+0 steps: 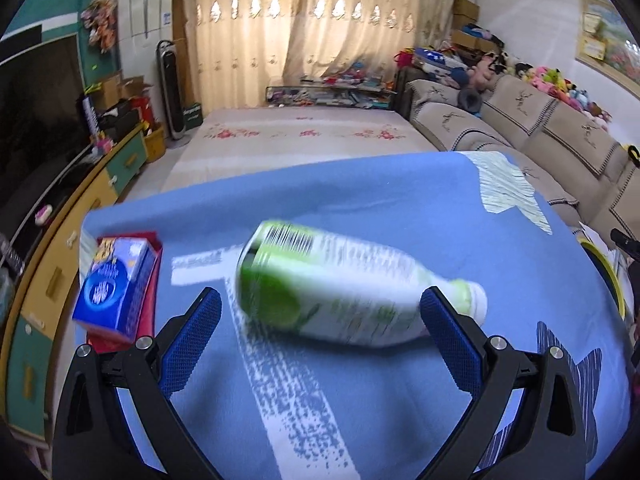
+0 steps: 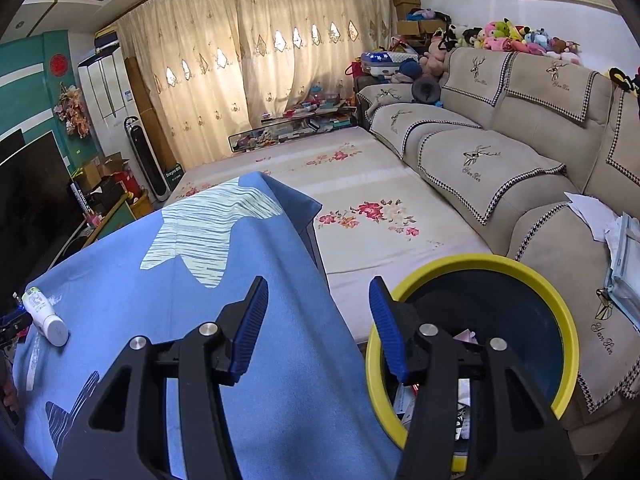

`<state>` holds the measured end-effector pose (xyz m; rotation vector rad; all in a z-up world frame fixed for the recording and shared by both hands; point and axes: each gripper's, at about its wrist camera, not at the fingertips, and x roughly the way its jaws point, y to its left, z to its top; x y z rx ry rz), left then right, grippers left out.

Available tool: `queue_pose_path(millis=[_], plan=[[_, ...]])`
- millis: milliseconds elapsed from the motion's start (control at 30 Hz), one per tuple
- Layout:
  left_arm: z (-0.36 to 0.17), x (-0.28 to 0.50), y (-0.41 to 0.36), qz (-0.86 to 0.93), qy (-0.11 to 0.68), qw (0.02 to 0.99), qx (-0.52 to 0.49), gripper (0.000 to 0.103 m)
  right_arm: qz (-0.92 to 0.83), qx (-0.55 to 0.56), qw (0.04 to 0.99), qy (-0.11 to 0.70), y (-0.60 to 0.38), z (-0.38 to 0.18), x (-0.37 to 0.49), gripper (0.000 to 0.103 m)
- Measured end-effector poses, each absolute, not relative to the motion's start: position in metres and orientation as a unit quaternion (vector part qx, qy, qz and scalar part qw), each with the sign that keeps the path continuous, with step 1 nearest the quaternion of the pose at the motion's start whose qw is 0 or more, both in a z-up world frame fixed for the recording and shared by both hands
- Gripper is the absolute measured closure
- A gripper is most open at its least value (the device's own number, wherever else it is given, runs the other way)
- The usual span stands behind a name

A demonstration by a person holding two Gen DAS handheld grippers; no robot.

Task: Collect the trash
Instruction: 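Move the left tool to the white-green milk bottle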

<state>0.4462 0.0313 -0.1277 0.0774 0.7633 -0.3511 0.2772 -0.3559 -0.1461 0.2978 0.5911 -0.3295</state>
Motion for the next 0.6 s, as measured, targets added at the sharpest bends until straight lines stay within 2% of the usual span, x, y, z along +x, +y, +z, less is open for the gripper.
queue_pose_path(millis=[100,300,600], plan=[[-0.122,0.453,0.030,-0.172,0.367,0.913,0.047,0.005,-0.159,0.147,0.932,0.291,-0.357,-0.147,0.278,0.053],[-0.128,0.454,0.020,-0.227,0.407,0.884,0.038,0.005,-0.157,0.152,0.930,0.294,-0.360,-0.147,0.279,0.053],[-0.117,0.368,-0.054,-0.354,0.428,0.830,0.059,0.005,-0.150,0.160,0.931,0.293,-0.364,-0.145,0.278,0.053]])
